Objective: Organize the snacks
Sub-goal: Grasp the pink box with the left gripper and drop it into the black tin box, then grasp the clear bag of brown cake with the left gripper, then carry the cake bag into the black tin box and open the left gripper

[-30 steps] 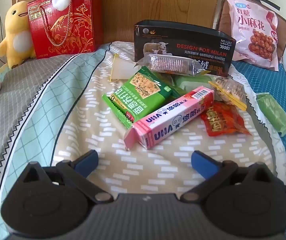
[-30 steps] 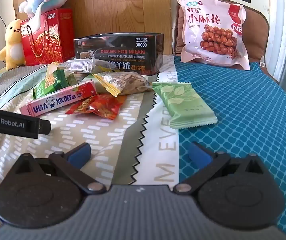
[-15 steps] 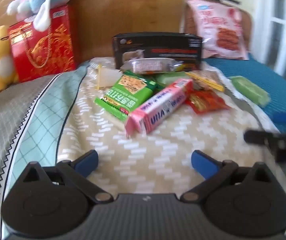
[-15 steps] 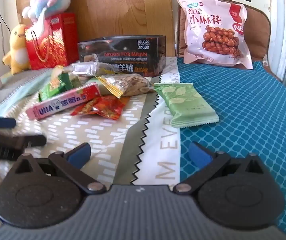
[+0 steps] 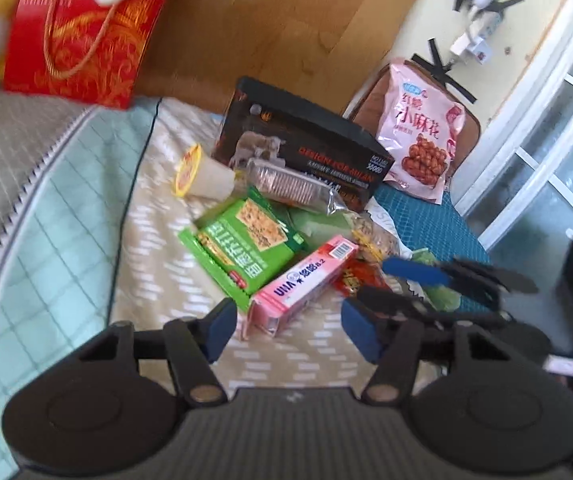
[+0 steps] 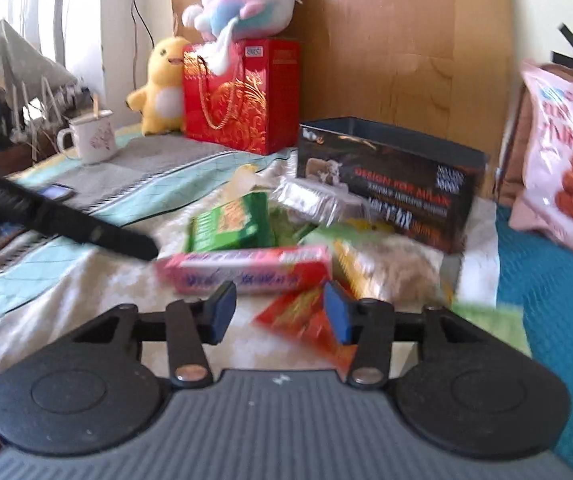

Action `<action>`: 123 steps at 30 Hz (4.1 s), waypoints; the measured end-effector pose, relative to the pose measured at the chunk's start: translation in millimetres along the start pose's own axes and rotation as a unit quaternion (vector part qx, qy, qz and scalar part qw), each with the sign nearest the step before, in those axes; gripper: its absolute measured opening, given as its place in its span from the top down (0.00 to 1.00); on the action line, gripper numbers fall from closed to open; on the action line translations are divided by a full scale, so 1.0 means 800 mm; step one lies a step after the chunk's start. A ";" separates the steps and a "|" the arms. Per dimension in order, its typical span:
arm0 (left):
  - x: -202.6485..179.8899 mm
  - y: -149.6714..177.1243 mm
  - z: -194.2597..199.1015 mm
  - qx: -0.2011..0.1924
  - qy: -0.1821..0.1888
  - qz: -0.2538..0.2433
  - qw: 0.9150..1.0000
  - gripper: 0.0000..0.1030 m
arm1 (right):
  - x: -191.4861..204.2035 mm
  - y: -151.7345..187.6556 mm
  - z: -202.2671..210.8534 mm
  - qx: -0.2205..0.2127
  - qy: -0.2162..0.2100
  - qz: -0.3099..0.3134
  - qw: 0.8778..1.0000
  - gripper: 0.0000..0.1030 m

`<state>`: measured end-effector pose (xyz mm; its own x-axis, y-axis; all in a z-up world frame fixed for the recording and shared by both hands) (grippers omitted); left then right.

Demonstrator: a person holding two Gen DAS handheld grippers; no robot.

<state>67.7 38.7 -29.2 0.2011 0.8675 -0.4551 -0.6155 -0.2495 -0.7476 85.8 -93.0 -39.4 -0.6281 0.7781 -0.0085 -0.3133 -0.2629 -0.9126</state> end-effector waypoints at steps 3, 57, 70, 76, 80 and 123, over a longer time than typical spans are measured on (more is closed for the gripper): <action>0.003 0.003 -0.012 0.009 0.012 0.035 0.999 0.44 | -0.008 0.005 -0.023 0.027 -0.018 -0.013 0.999 0.49; 0.027 -0.136 -0.114 -0.040 -0.095 -0.022 0.994 0.48 | -0.116 -0.049 -0.029 -0.077 0.034 -0.186 0.979 0.31; -0.012 -0.075 -0.082 -0.015 -0.025 -0.010 1.000 0.67 | 0.013 -0.029 -0.027 -0.026 -0.007 -0.051 0.998 0.77; -0.051 -0.041 -0.020 -0.035 0.008 -0.039 0.999 0.69 | 0.041 -0.013 0.044 -0.058 -0.013 -0.028 0.998 0.77; -0.062 0.003 -0.010 0.000 0.025 -0.038 0.999 0.69 | 0.042 0.017 0.068 -0.020 -0.035 -0.063 0.997 0.77; -0.011 -0.197 -0.180 -0.071 -0.014 0.009 0.997 0.58 | -0.149 -0.136 -0.126 -0.052 0.020 -0.103 0.993 0.49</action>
<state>272.5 8.3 22.7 0.1683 0.8731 -0.4575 -0.5042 -0.3226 -0.8011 266.3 -99.9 19.4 -0.5285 0.8322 0.1680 -0.3559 -0.0374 -0.9338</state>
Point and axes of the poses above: each gripper's, at about its wrist camera, not at the fingertips, and z roughly against the way its jaws point, x to its left, y to its underside, the point moved 9 cm from there along -z, roughly the way its jaws point, and after that the axes turned 10 degrees about -x, right-handed, at the moved point
